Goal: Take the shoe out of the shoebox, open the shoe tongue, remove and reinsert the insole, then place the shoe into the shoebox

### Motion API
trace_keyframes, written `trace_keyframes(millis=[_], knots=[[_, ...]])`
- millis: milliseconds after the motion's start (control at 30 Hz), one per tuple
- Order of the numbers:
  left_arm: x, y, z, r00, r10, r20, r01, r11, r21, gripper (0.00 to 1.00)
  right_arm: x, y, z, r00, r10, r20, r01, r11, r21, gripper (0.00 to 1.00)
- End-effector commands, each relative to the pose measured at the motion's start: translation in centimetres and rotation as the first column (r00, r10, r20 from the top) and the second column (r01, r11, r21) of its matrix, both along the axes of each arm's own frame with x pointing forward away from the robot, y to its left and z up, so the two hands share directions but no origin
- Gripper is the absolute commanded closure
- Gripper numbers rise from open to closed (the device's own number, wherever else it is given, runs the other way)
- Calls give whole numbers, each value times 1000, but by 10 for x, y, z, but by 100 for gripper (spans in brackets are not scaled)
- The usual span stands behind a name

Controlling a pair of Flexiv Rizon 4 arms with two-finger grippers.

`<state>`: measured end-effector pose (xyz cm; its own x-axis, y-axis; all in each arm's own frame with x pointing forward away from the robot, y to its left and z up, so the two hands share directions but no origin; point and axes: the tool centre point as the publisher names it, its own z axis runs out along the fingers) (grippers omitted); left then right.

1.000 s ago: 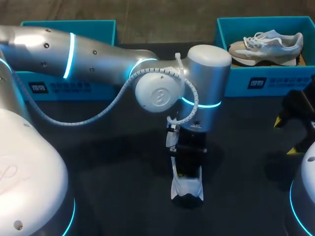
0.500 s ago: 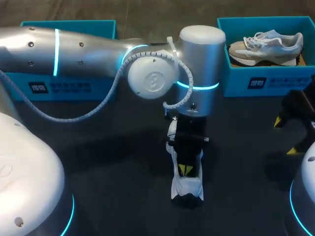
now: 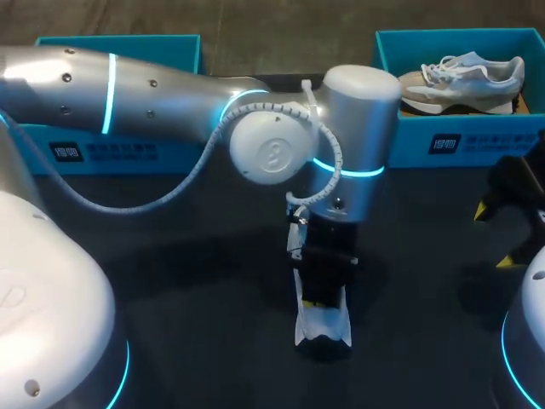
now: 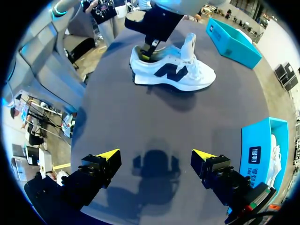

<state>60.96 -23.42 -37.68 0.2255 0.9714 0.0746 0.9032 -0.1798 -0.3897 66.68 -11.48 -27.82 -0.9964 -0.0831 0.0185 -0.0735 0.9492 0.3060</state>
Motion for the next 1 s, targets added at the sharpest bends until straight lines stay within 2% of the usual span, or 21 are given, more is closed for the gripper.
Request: trace_keyframes(millis=[33,133,467,700,833,1000], knots=[[-2,-6,-18,1000,2,17,-3,999,46,100,-1,0,-1,1000,-1,2,1,1000,-2,0],[-1,-4,-26,1000,11,25,-13,998,54,100,-1,0,-1,1000,-1,2,1,1000,-2,0],[8,-4,-40,995,91,30,-90,995,-46,100,-1,0,-1,1000,-1,2,1,1000,-2,0],[16,-2,-10,993,103,52,-97,990,-107,100,-1,0,-1,1000,-1,2,1,1000,-2,0],[13,-7,8,994,104,12,-101,980,-169,100,-1,0,-1,1000,-1,2,1,1000,-2,0],[1,-19,9,996,88,-30,-92,974,-209,100,-1,0,-1,1000,-1,2,1,1000,-2,0]])
